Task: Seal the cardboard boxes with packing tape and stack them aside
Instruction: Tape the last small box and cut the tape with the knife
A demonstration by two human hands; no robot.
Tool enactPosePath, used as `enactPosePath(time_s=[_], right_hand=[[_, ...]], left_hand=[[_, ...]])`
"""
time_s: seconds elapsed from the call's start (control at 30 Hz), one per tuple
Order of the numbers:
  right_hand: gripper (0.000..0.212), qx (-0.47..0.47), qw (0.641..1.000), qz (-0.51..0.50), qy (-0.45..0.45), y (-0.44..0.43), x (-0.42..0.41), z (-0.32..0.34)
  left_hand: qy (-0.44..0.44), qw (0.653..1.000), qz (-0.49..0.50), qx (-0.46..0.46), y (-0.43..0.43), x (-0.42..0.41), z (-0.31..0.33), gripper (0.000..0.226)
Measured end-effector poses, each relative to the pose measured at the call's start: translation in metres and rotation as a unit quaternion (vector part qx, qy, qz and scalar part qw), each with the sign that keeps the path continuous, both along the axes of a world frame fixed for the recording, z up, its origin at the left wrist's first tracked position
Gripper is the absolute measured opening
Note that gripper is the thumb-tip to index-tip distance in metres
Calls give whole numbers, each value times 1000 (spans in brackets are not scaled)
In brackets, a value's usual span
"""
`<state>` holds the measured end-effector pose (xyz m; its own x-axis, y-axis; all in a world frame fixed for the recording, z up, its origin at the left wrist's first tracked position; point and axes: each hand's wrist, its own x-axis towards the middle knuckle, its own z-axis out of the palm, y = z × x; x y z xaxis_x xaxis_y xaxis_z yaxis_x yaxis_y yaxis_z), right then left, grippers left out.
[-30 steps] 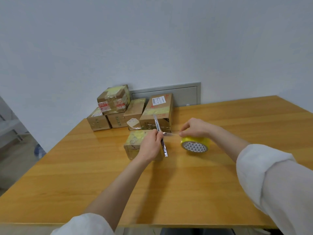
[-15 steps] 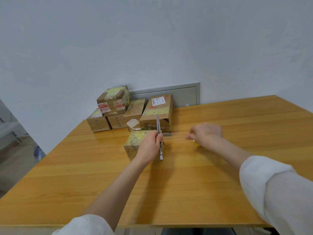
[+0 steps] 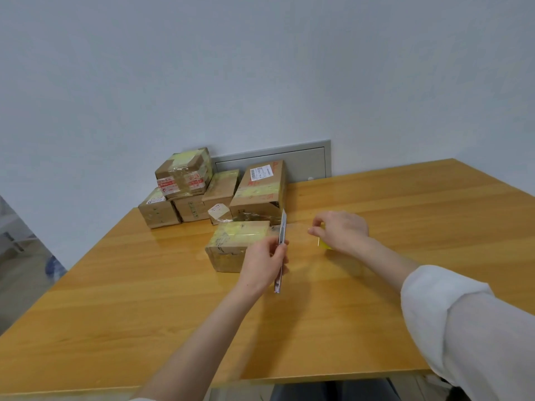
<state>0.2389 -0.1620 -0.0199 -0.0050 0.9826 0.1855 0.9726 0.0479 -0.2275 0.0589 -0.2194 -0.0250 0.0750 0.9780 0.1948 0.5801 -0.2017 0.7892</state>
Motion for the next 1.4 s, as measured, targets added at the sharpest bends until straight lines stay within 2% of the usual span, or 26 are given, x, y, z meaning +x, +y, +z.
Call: enactPosePath(time_s=[0.1, 0.4, 0.5, 0.63, 0.83, 1.4], right_hand=[[28, -4, 1000, 4, -2, -1, -2, 1], [31, -8, 1000, -1, -12, -2, -6, 2], [28, 2, 1000, 3, -13, -1, -6, 0], [26, 6, 1000, 8, -7, -1, -5, -1], [25, 2, 1000, 7, -9, -2, -5, 0], [26, 35, 999, 22, -30, -2, -5, -4]], left_hand=[[21, 1000, 3, -8, -2, -2, -6, 18], [-5, 999, 15, -31, -11, -5, -8, 23], [65, 997, 35, 9, -12, -5, -14, 25], [121, 992, 36, 6, -14, 0, -20, 27], [163, 986, 40, 13, -12, 15, -14, 29], [199, 975, 53, -87, 7, 30, -16, 29]])
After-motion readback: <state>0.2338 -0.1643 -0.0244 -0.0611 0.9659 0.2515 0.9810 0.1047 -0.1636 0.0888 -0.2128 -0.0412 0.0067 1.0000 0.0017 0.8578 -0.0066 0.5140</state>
